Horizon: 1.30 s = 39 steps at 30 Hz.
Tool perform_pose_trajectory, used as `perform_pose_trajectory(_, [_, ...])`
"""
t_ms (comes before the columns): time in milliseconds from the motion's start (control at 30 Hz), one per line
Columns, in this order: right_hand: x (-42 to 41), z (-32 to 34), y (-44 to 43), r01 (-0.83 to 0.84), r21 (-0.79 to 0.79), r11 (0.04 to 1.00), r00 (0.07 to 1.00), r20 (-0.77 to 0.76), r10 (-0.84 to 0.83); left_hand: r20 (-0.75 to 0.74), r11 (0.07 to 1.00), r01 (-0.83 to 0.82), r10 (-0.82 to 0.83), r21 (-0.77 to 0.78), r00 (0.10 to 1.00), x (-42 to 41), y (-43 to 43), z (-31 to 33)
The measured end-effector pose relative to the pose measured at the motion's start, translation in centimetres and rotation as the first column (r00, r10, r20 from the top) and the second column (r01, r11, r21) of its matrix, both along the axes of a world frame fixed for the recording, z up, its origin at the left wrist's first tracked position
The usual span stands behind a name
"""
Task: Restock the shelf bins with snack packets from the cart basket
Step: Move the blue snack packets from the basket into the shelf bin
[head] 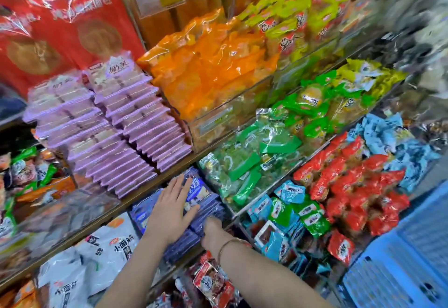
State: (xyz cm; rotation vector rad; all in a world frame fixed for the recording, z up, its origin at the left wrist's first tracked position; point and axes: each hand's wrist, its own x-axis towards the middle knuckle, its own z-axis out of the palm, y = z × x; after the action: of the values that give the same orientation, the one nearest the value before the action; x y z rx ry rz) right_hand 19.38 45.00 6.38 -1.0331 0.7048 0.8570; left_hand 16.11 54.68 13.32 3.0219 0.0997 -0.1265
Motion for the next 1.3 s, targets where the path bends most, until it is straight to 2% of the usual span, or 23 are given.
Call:
perform_pose_trajectory(100, [0.6,-0.1,1.0,0.091,-0.017,0.996,0.994,-0.061,-0.092,0.030,0.999,0.002,-0.001,-0.039,1.000,0.1,0.2,0.2])
perform_pose_trajectory(200, [0.6,0.3,0.3,0.077,-0.037,0.996,0.993,-0.089,-0.080,0.029,1.000,0.002,-0.002,-0.018,1.000,0.0,0.1,0.1])
perform_pose_trajectory(500, [0.3,0.6,-0.7,0.205,0.086,0.975,0.968,-0.167,-0.189,0.016,1.000,0.003,-0.003,0.003,1.000,-0.3,-0.7,-0.6])
perform_pose_trajectory(633, [1.7,1.9,0.0,0.180,0.113,0.977,0.965,-0.214,-0.153,0.018,1.000,-0.012,0.012,0.006,1.000,-0.2,-0.4,-0.4])
perform_pose_trajectory(833, [0.4,0.8,-1.6,0.145,0.177,0.973,0.984,-0.132,-0.123,0.032,1.000,0.010,-0.010,0.013,0.999,-0.3,-0.6,-0.2])
perform_pose_trajectory(967, [-1.1,-0.9,-3.7,0.181,0.196,0.964,0.977,-0.147,-0.154,0.016,0.999,0.037,-0.037,-0.007,0.999,0.2,-0.7,-0.2])
perform_pose_trajectory(1133, [-0.1,0.3,-4.2,0.140,0.251,0.958,0.987,-0.107,-0.116,-0.003,0.999,0.035,-0.035,-0.025,0.999,0.8,-0.3,-0.3])
perform_pose_trajectory(1233, [-0.3,0.8,-4.2,0.124,0.220,0.968,0.990,-0.094,-0.105,0.021,0.999,0.036,-0.036,-0.009,0.999,0.4,-0.4,0.1])
perform_pose_trajectory(1300, [-1.0,0.8,-4.6,0.133,0.172,0.976,0.986,-0.120,-0.113,0.070,0.998,0.027,-0.022,-0.064,0.997,-0.3,-0.6,0.9])
